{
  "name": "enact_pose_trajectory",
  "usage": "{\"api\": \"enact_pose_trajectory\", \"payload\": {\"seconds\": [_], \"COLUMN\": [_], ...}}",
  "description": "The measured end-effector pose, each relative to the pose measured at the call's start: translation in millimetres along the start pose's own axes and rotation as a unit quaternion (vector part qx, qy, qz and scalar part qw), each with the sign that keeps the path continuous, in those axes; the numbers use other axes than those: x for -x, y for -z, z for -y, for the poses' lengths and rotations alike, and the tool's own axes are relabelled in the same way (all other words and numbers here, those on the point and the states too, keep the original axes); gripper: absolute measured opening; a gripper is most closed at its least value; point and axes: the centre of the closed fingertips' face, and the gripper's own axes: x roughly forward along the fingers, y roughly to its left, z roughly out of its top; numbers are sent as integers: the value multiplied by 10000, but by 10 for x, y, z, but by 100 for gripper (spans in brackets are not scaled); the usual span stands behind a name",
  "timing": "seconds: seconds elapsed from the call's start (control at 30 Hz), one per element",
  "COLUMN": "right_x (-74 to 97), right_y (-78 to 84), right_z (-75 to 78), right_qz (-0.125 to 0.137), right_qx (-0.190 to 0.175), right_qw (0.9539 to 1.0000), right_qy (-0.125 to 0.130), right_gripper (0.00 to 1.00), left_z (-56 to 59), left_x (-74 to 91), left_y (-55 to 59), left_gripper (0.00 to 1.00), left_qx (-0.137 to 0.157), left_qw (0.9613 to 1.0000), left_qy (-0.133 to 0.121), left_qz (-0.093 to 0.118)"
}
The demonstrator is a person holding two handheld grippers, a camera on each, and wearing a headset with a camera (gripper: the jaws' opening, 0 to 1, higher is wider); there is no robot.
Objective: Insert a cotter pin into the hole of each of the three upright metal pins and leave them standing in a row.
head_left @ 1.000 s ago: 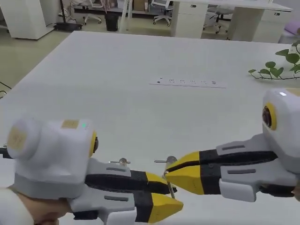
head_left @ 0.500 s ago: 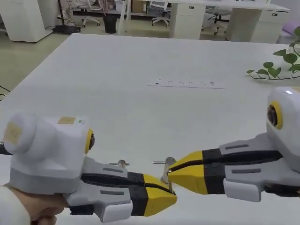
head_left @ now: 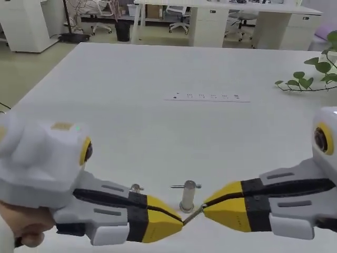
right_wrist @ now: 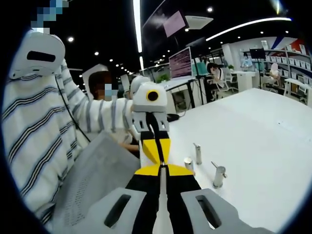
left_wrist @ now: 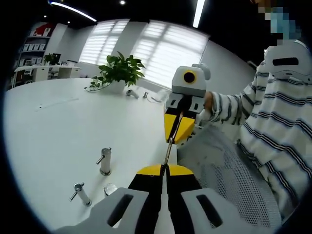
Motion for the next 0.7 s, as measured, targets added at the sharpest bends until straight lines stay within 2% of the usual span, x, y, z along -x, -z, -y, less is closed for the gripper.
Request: {"api": "enact_pose_trajectory", "payload": {"seconds": [0.07,0.17,0.4,0.43,0.53,0.7], "right_x": [6,17,64,69,68,86], "right_y": [7,-11,47,73,109,90], "right_z": [-7,-10,-19,-29,-71,-28], "right_qz": [-4,60,-19,-64,-88,-21], "right_qx": [0,-18,-35,-27,-60,-66], "right_qw": [10000,10000,10000,10000,9999,9999], "right_qy": [-8,3,37,32,-6,81], "right_gripper": [4,4,4,4,3,3], "left_z": [8,12,19,24,84,49], "left_x": [0,1,7,37,87,97], "left_y": [-8,-25,-63,-132,-197,-159], "left_gripper": [0,0,0,0,0,0], "left_qx": [-45,-84,-199,-192,-81,-141], "left_qw": [10000,9999,9997,9998,9998,9998], "left_qy": [30,66,20,12,178,111], "left_qz": [-77,-97,-107,10,39,-36]}}
